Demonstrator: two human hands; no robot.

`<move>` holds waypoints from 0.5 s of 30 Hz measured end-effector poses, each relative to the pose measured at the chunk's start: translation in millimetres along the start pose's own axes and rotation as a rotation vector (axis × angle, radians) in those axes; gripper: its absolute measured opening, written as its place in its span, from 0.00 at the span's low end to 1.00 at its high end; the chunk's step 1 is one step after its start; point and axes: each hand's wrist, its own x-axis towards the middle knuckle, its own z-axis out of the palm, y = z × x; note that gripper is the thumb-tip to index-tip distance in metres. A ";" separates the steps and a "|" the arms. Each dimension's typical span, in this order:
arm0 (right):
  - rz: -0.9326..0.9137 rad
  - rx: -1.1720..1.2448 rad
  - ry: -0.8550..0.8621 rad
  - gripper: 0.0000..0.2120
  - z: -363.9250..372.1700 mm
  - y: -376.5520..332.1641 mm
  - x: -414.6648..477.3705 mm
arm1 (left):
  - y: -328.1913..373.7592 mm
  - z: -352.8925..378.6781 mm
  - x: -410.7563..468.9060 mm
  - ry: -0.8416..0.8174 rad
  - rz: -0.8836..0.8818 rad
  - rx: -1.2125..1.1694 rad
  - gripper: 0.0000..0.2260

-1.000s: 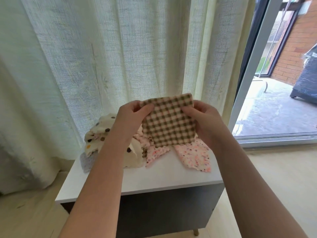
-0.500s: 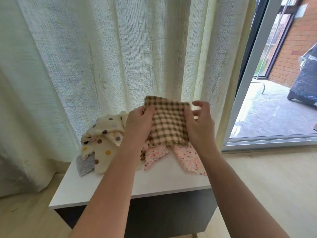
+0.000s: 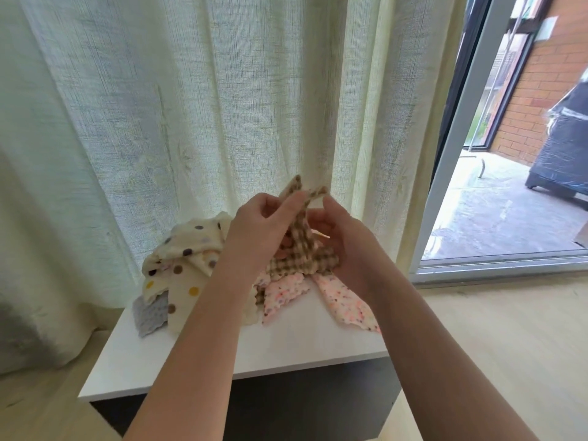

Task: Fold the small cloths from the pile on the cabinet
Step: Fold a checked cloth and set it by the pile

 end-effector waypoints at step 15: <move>0.361 0.179 0.337 0.11 -39.6 25.4 -41.1 | -32.2 -30.0 -20.6 -0.020 -0.368 -0.248 0.06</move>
